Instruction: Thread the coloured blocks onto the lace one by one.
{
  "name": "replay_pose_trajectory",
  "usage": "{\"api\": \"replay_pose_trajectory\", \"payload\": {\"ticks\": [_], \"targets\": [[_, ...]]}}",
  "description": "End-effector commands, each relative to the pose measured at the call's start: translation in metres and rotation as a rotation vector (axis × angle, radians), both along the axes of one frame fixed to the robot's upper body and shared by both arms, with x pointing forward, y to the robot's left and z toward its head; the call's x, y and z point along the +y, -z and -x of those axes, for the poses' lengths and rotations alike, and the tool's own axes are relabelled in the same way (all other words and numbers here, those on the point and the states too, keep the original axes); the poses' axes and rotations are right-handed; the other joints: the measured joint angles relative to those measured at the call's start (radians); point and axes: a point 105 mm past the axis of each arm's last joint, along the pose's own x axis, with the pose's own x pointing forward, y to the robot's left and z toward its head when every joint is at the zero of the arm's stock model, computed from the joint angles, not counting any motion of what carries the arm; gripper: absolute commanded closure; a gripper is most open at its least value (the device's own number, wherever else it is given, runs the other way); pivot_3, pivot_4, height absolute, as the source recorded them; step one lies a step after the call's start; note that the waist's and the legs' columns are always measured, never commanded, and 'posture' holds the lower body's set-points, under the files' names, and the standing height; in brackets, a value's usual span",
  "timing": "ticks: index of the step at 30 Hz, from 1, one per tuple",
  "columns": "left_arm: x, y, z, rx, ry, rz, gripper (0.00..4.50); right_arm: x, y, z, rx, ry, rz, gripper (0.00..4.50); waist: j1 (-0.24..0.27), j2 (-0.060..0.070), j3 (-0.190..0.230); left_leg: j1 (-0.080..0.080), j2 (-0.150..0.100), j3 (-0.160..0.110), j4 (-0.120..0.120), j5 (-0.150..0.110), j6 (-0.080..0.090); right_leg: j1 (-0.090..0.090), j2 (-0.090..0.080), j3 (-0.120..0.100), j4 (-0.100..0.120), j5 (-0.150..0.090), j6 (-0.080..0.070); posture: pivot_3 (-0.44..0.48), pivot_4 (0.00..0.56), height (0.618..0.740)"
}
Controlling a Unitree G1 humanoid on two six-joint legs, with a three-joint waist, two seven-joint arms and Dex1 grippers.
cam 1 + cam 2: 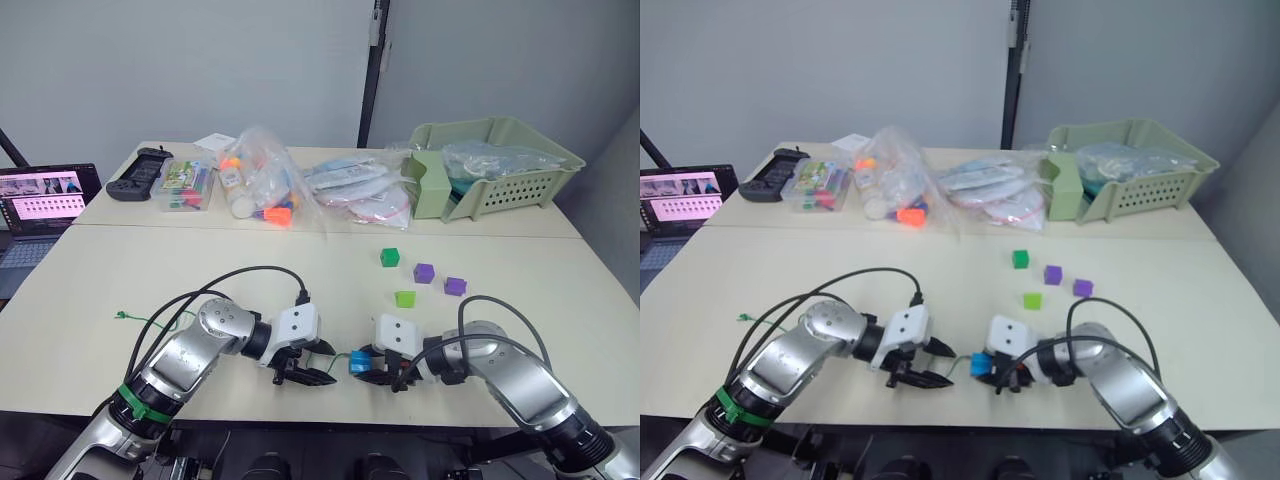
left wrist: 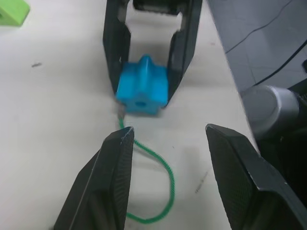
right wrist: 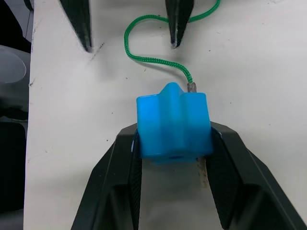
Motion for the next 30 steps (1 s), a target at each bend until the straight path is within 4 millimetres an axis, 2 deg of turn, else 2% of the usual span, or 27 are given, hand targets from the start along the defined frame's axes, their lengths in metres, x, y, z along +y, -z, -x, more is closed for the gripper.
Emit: {"api": "replay_pose_trajectory", "payload": {"ticks": [1, 12, 16, 20, 30], "targets": [[-0.004, 0.001, -0.003, -0.029, -0.019, 0.021, 1.98, -0.009, -0.005, 0.0, -0.014, 0.01, 0.01, 3.15, 0.0, 0.0, 0.0, 0.0, 0.0, 0.0, 0.0, 0.0, 0.0, 0.0, 0.0, 0.0, 0.0, 0.0, 0.0, 0.0, 0.15, 0.74], [-0.017, 0.017, -0.006, -0.007, -0.081, 0.028, 1.98, -0.015, -0.005, 0.004, -0.002, 0.011, 0.035, 3.15, -0.002, 0.0, 0.0, 0.0, 0.0, 0.0, 0.0, 0.0, 0.0, 0.0, -0.001, 0.0, 0.0, 0.0, 0.0, 0.0, 0.15, 0.74], [-0.021, 0.017, -0.004, 0.004, -0.069, 0.044, 3.12, -0.014, -0.005, 0.005, 0.002, 0.01, 0.034, 3.15, -0.002, 0.0, 0.0, 0.0, 0.0, 0.0, 0.0, 0.0, 0.0, 0.0, -0.001, 0.0, 0.0, 0.0, 0.0, 0.0, 0.15, 0.74], [-0.021, 0.017, -0.003, -0.001, -0.058, 0.047, 4.48, -0.012, -0.004, 0.008, 0.005, 0.005, 0.03, 3.15, -0.003, 0.0, 0.0, 0.0, 0.0, 0.0, 0.0, 0.0, 0.0, 0.0, 0.0, 0.0, 0.0, 0.0, 0.0, 0.0, 0.15, 0.74], [-0.026, 0.017, -0.006, -0.035, -0.029, 0.038, 4.5, -0.006, -0.006, 0.012, 0.011, -0.022, 0.019, 3.15, -0.002, 0.0, 0.0, 0.0, 0.0, 0.0, 0.0, 0.0, 0.0, 0.0, 0.0, 0.0, 0.0, 0.0, 0.0, 0.0, 0.15, 0.74]]}}
